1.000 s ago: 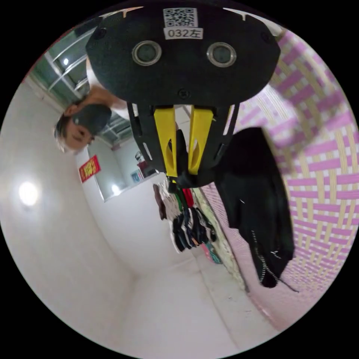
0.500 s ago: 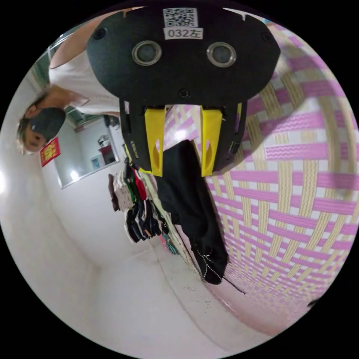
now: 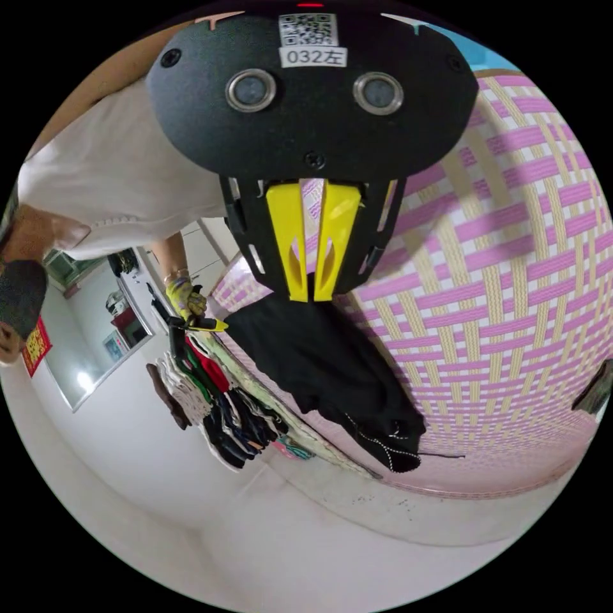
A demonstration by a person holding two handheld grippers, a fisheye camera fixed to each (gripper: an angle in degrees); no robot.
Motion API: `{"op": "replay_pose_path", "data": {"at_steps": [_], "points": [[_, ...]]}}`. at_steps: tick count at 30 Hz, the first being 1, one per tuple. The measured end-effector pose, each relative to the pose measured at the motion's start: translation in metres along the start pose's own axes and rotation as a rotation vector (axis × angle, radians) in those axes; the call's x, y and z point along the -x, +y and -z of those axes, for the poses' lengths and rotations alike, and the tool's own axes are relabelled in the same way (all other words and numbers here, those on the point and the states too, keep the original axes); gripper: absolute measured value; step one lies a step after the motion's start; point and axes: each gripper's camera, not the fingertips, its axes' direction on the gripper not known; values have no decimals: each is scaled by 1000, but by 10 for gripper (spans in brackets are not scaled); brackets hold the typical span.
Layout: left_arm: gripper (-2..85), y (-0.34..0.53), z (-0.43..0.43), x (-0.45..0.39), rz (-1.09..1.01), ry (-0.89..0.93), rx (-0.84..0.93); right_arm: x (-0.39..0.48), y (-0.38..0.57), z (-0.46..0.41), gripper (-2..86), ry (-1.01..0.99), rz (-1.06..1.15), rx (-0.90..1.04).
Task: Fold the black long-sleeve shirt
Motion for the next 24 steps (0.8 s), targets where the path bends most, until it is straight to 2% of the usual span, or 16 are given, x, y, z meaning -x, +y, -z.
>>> {"op": "replay_pose_path", "data": {"at_steps": [5, 10, 12, 15, 19, 24], "points": [[-12, 36, 11, -19, -74, 40, 30, 9, 25, 6, -6, -36, -9, -5], [-2, 49, 9, -5, 0, 103, 44, -5, 21, 7, 13, -87, -51, -7], [32, 50, 19, 4, 32, 166, -8, -6, 15, 8, 67, -62, -63, 22], [56, 51, 24, 10, 37, 168, -23, -13, 13, 11, 89, -91, -87, -5], [56, 48, 20, 11, 46, 148, -32, -16, 12, 5, 79, -123, -91, -21], [-6, 49, 21, 16, 58, 126, -21, -4, 13, -1, 24, -86, -49, 28]]}}
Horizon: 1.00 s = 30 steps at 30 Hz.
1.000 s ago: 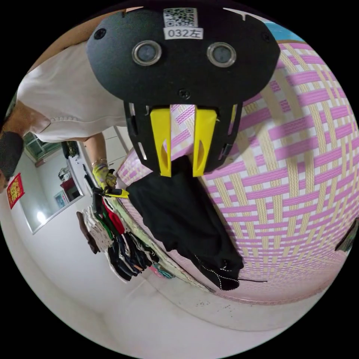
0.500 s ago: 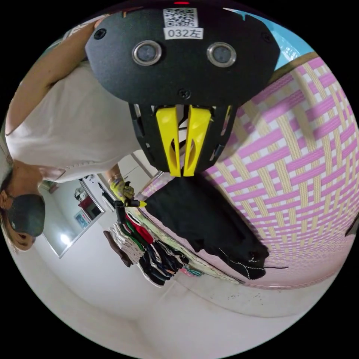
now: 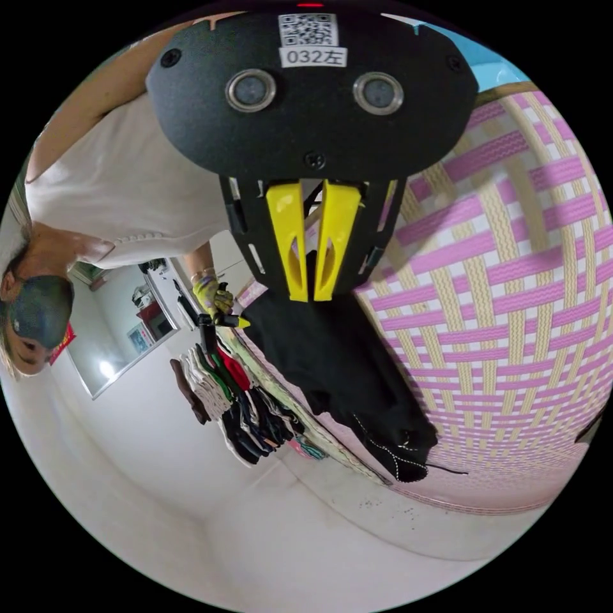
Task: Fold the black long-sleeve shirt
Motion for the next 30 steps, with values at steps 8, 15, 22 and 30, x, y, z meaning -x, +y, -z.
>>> {"op": "replay_pose_path", "data": {"at_steps": [8, 15, 22, 30], "points": [[-12, 26, 23, 21, 29, 65, 104, 12, 15, -13, 18, -146, 28, 101], [-8, 16, 84, 22, 21, -10, -60, 12, 13, 42, 53, 6, 39, -136], [-9, -75, 95, 20, -94, -47, -158, 28, -61, 23, 8, 95, 199, -163], [67, -278, 33, 93, 51, -154, -151, -8, -144, -14, -10, 189, 227, -381]]}}
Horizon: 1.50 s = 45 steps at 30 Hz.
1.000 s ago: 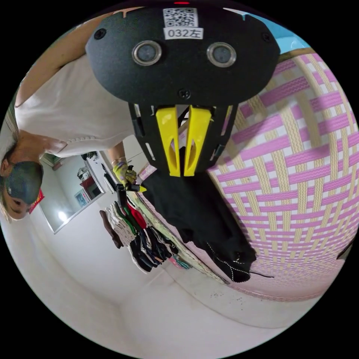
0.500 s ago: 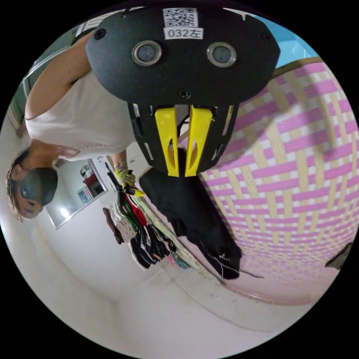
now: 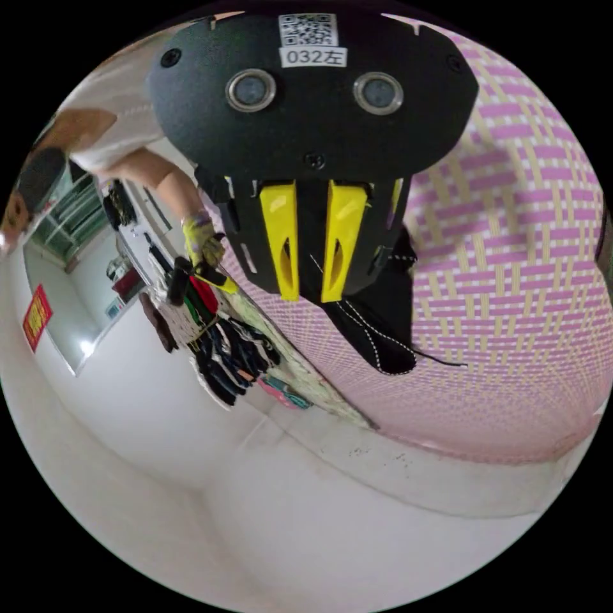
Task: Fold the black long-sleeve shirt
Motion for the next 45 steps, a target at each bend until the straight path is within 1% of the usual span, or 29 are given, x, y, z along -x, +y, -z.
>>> {"op": "replay_pose_path", "data": {"at_steps": [2, 3, 4, 5, 6, 7, 9, 12, 14, 16, 18, 20, 22, 24, 25, 27, 28, 30, 31, 32, 33, 34, 36, 37, 38, 40, 43, 45], "points": [[101, -33, -26, 28, 90, -62, 40, -6, 15, -1, -10, 16, 12, -73], [114, -51, -41, 47, 135, -98, 52, -12, 21, -3, -10, 67, -16, -80], [115, -59, -47, 57, 159, -107, 50, -14, 21, -3, -10, 68, -28, -75], [115, -74, -57, 79, 214, -101, 31, -14, 20, -1, -10, 53, 25, -86], [116, -87, -65, 103, 282, -81, 2, -14, 20, 0, -10, 106, 58, -86], [116, -93, -69, 115, 314, -70, -15, -16, 20, 0, -10, 127, 57, -83], [118, -111, -86, 160, 433, -27, -56, -34, 22, 5, -10, 84, -6, -126], [124, -128, -110, 199, 517, -29, -54, -52, 26, 6, -10, 35, -87, -151], [124, -134, -120, 213, 543, -33, -79, -53, 27, 6, -10, 34, -86, -158], [115, -136, -128, 225, 569, 24, -113, -51, 26, 3, -10, 50, -76, -142], [44, -137, -135, 235, 560, 166, -164, -52, 25, 0, -10, 53, -66, -130], [19, -137, -130, 231, 534, 203, -178, -55, 26, 0, -10, 53, -82, -138], [11, -138, -117, 218, 456, 251, -179, -58, 27, 0, -10, 57, -96, -144], [7, -131, -94, 184, 319, 429, -164, -61, 28, 1, -10, 78, -112, -154], [7, -125, -87, 172, 281, 478, -150, -62, 29, 1, -10, 82, -116, -157], [6, -86, -56, 108, 129, 602, -48, -64, 30, 0, -10, 81, -129, -163], [6, -71, -47, 92, 100, 614, -23, -65, 30, -1, -10, 78, -133, -162], [6, -3, -16, 35, -9, 644, 48, -67, 30, -3, -10, 72, -142, -162], [6, 16, -11, 24, -23, 649, 68, -67, 31, -3, -10, 74, -141, -164], [6, 54, -4, 8, -34, 655, 113, -67, 31, -3, -10, 79, -137, -166], [7, 88, -1, -2, -51, 621, 153, -66, 31, -4, -10, 83, -128, -162], [7, 104, -1, -6, -55, 585, 176, -66, 30, -6, -10, 84, -123, -157], [10, 154, -10, -3, 1, 451, 287, -63, 30, -9, -10, 95, -101, -145], [11, 163, -10, 0, 25, 420, 295, -62, 31, -9, -10, 97, -95, -142], [15, 175, -6, 6, 68, 388, 274, -60, 31, -11, -10, 99, -84, -133], [19, 181, 8, 2, 48, 395, 219, -57, 32, -14, -10, 90, -71, -109], [22, 179, 31, -26, -48, 230, 175, -45, 35, -18, -10, 82, -55, -82], [24, 178, 40, -52, -121, 90, 150, -20, 30, -24, -10, -3, 10, -32]]}}
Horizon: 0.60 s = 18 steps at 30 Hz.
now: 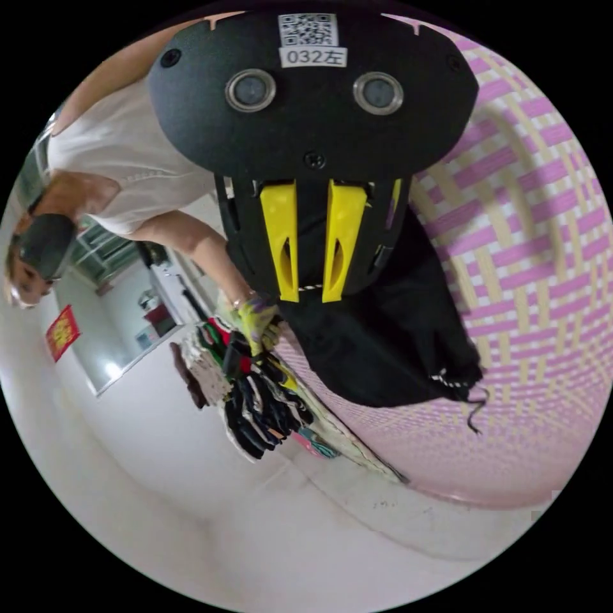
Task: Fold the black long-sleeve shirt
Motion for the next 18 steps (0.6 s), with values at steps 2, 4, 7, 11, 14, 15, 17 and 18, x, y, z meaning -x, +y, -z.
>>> {"op": "replay_pose_path", "data": {"at_steps": [2, 4, 7, 11, 14, 15, 17, 18], "points": [[24, -5, -3, -15, -36, 0, -11, 29, -6, -14, -10, -16, 84, 98], [25, -16, -16, -26, -70, 15, 19, 59, -8, -38, -10, -19, 178, 241], [25, -34, -51, -41, -129, -98, 138, 94, 2, -86, -10, -23, 313, 507], [-7, -42, -113, -35, -174, -292, 392, 94, 22, -122, -8, 60, 329, 706], [-6, -38, -93, -40, -192, -260, 336, 93, 19, -79, -3, 64, 304, 568], [7, -29, -73, -45, -218, -268, 274, 91, 24, -51, 2, 24, 292, 490], [32, -8, -40, -46, -232, -256, 205, 84, 39, -12, 28, -30, 257, 421], [48, 11, -18, -44, -237, -223, 162, 78, 55, 12, 47, -54, 226, 395]]}}
